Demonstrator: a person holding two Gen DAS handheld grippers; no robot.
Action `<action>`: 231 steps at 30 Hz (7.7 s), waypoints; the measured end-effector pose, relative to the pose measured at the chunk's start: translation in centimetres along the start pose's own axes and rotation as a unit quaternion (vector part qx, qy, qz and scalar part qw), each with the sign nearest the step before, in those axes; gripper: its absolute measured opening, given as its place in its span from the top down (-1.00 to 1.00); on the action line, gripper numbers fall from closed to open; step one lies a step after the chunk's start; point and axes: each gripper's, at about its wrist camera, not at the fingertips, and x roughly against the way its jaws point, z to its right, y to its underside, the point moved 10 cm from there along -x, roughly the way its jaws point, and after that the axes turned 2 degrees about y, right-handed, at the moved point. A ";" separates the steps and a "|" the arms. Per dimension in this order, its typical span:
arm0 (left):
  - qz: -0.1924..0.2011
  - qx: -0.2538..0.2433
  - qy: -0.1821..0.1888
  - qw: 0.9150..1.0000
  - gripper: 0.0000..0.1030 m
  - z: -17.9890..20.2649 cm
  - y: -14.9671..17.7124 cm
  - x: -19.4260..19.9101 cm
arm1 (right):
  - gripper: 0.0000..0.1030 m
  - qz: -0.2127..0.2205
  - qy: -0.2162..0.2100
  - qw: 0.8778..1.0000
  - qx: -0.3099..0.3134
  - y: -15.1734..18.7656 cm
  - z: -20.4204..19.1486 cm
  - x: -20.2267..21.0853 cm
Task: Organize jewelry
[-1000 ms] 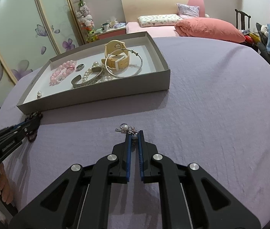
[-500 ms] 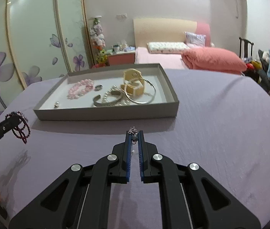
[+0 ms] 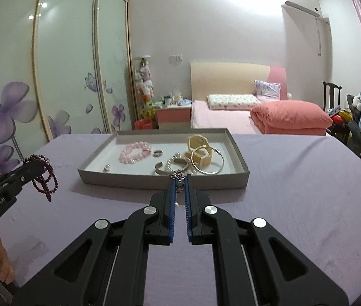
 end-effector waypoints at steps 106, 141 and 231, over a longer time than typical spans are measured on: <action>0.019 0.103 0.047 0.993 -0.08 -3.8 -7.0 -14.9 | -0.35 0.050 0.029 0.997 -0.051 -6.7 2.6 -13.2; 0.001 0.095 -0.041 0.995 -0.92 -8.6 -6.4 -7.7 | -0.97 0.068 0.065 0.995 -0.022 -7.6 1.9 -9.0; 0.042 -0.006 -0.032 0.999 -0.92 -0.9 -0.7 7.9 | -0.97 0.042 0.031 0.998 -0.033 1.2 -1.7 6.4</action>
